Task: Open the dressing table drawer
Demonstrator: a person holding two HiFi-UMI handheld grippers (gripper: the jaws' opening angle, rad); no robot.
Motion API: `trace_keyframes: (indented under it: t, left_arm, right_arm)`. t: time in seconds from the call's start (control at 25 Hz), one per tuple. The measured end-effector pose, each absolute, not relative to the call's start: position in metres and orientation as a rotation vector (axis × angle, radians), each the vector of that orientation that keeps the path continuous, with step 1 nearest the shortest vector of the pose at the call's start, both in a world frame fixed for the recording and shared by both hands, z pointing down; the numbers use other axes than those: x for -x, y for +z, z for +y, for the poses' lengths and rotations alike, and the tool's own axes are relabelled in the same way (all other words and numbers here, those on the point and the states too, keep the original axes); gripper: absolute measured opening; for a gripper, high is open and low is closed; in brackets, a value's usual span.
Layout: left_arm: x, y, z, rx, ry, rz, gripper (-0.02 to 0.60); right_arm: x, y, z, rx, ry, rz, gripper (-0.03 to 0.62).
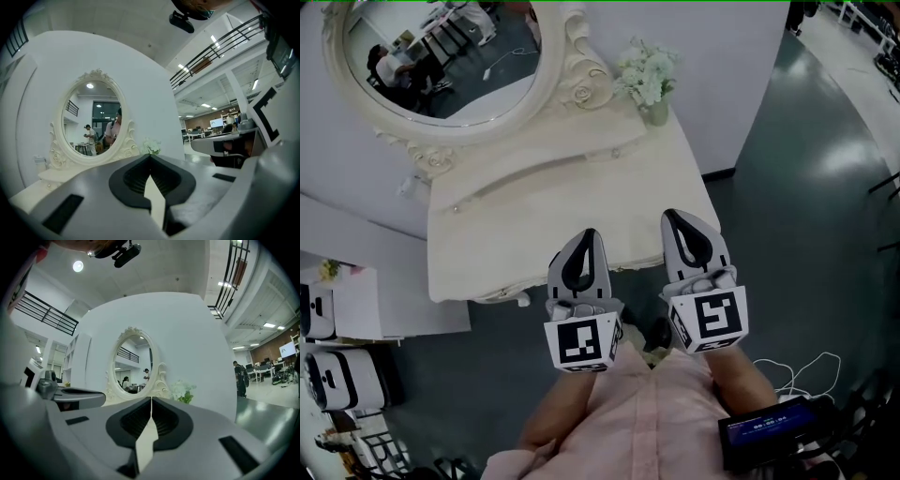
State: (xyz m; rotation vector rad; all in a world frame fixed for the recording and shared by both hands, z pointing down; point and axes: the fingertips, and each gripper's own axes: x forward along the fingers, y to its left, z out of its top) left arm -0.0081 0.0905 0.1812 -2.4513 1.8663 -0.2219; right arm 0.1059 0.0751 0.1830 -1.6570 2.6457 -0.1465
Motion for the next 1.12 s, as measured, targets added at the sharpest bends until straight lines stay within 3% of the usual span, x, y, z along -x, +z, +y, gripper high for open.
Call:
trace_keyframes:
  t: [1.12]
  left_arm:
    - [0.092,0.190,-0.061,2.492,-0.151,1.888,0.021]
  right_arm:
    - [-0.036,0.185,-0.074,1.760,-0.102,2.643,0.020]
